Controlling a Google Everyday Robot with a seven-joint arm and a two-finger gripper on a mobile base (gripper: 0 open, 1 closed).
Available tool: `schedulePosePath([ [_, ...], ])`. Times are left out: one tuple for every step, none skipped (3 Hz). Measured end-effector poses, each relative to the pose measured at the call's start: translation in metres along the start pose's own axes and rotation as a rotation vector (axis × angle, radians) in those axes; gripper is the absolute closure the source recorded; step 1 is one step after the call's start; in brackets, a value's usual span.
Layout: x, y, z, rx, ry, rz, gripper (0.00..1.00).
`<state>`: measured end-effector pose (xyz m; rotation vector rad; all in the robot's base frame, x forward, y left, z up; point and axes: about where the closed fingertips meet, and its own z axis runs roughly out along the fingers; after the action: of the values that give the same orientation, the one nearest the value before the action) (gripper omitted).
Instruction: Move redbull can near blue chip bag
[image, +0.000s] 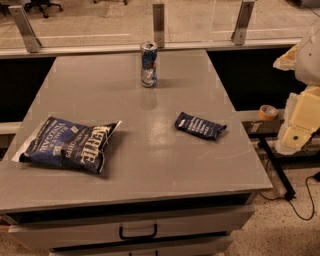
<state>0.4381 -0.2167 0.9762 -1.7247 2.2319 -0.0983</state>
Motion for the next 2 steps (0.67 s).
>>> schedulePosePath([
  [-0.002, -0.002, -0.001, 0.006, -0.011, -0.001, 0.0],
  [-0.023, -0.024, 0.005, 0.029, -0.116, 0.002, 0.0],
])
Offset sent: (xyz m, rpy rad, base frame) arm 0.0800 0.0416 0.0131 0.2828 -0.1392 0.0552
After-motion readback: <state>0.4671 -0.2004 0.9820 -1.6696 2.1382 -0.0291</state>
